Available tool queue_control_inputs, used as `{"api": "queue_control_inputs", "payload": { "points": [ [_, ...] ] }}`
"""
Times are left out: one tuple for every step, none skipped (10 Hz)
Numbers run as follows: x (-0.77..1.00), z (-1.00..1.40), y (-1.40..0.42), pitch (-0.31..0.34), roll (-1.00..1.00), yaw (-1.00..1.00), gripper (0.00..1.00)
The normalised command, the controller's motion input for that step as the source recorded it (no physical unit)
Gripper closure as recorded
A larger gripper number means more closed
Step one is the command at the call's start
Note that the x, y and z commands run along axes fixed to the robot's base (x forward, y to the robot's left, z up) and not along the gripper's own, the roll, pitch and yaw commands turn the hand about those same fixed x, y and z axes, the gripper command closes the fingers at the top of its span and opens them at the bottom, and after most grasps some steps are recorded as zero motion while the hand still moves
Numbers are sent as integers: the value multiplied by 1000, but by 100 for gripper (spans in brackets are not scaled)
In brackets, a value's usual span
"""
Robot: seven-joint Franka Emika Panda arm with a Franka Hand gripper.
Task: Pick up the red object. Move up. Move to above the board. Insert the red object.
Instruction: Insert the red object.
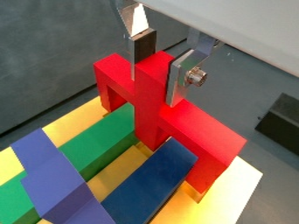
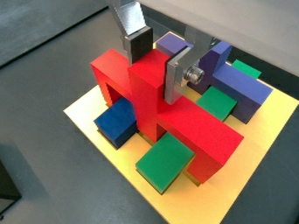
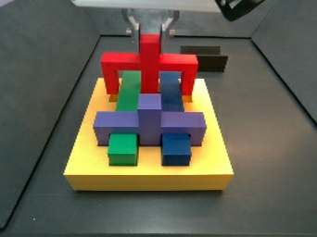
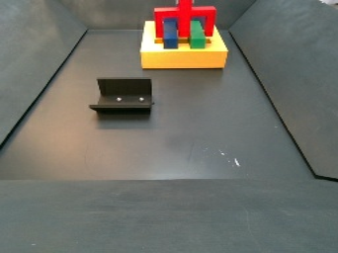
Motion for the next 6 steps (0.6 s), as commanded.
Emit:
{"api": "queue_control_inputs", "payload": {
  "points": [
    [0,-209,0,-59,-3,0,100],
    [-6,-146,-34,-103,0,109,100],
    [0,-69,-34,-67,10,103,100],
    [0,-83,0,-103,0,114,100],
    [0,-149,-3,-140,0,106,100],
    [0,-206,0,-150,0,43,100]
  ]
}}
